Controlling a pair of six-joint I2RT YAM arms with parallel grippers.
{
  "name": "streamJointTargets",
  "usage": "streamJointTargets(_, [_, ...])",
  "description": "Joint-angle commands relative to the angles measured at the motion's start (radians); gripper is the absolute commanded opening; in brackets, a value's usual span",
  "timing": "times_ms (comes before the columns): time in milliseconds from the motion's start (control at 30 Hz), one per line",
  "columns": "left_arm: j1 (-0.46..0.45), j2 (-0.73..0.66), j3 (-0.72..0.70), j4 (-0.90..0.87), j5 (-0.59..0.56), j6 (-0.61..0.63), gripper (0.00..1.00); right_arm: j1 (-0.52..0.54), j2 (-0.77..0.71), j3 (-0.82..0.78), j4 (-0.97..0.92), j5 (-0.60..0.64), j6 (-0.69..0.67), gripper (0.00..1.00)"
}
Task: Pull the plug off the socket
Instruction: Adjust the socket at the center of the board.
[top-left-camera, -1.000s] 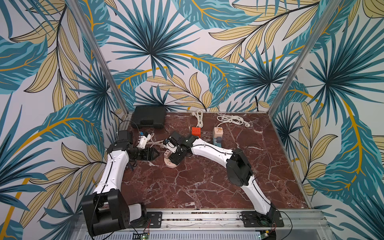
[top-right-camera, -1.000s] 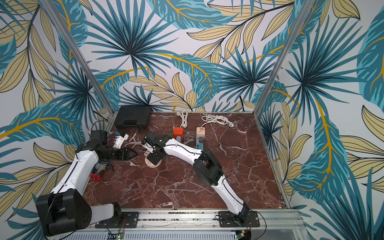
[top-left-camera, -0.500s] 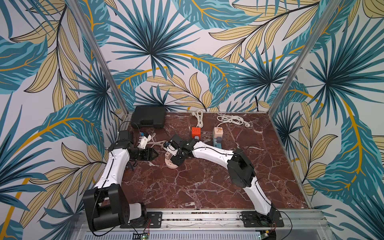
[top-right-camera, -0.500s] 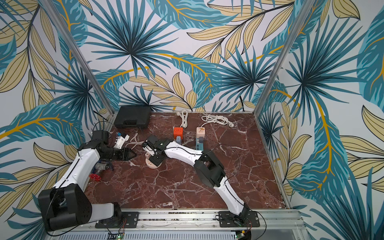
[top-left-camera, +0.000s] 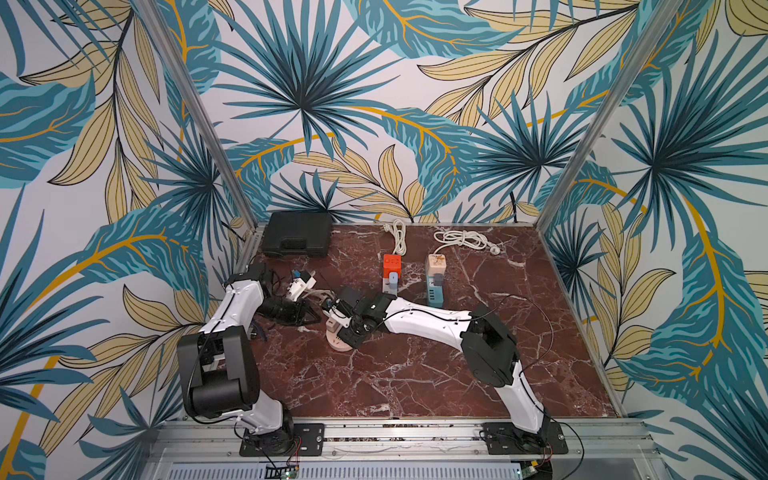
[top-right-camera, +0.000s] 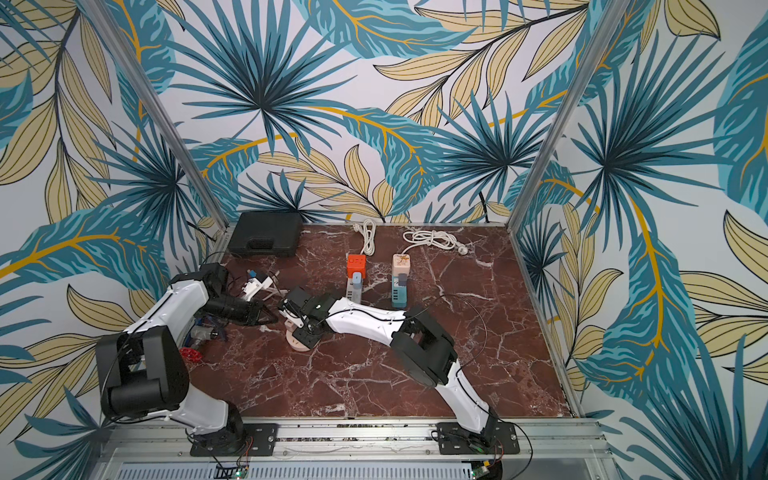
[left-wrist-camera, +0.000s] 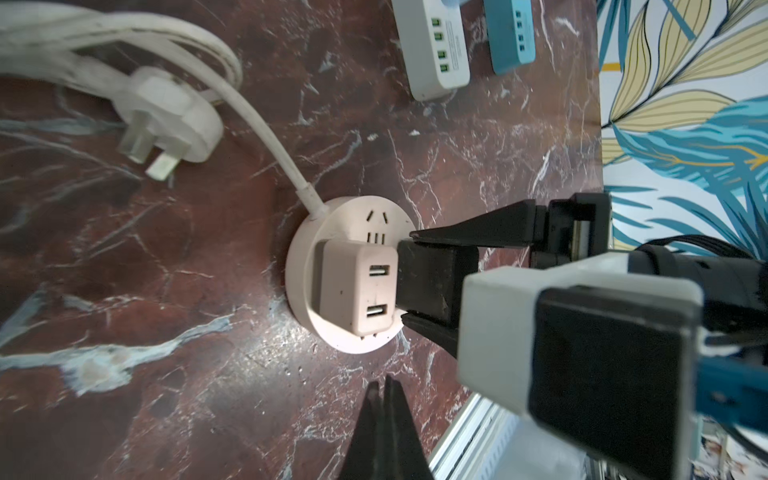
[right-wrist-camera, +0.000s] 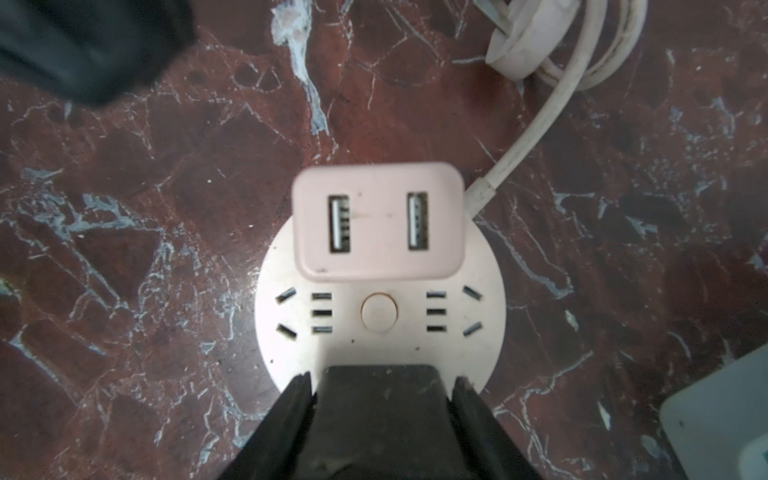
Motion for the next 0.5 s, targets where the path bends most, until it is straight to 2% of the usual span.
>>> streamJointTargets(0, [-0.003, 0.027, 0.043, -0.061, 0.04, 0.06, 0.03, 0.013, -0.054, -0.029, 0.073, 0.02, 0.042, 0.27])
streamJointTargets(233, [-0.018, 0.174, 0.107, -0.132, 0.082, 0.088, 0.0, 0.023, -0.05, -0.038, 0.108, 0.017, 0.061, 0.27])
streamJointTargets(467, [-0.035, 0.249, 0.16, -0.153, 0.143, 0.087, 0.0, 0.024, -0.038, -0.035, 0.122, 0.015, 0.064, 0.26])
